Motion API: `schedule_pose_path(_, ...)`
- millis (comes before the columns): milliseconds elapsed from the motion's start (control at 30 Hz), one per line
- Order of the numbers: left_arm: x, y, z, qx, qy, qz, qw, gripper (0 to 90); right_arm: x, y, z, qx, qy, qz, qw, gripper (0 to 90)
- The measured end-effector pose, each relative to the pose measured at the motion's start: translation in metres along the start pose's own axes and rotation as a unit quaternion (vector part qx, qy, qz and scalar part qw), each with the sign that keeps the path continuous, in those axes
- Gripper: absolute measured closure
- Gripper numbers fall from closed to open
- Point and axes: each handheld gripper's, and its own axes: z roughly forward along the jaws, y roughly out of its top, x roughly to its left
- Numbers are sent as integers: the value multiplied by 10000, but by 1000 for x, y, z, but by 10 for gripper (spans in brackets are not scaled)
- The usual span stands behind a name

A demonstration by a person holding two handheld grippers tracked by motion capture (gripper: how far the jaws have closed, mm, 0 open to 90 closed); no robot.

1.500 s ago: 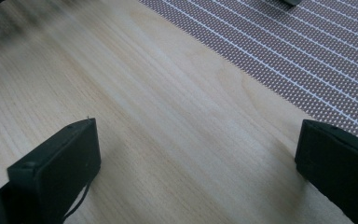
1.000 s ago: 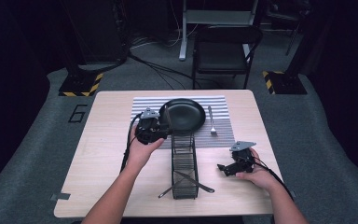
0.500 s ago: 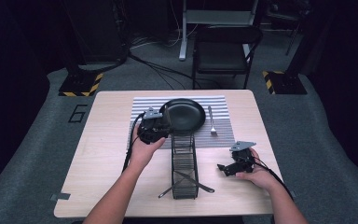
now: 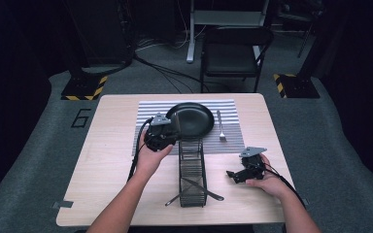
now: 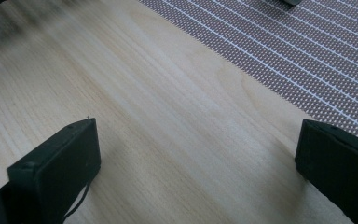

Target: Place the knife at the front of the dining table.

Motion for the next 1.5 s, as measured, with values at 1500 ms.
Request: schedule_pose_path(1500,-28,54,-45,107,-224,437,9987,822,0,0,0,1,-3,-3,10000,0)
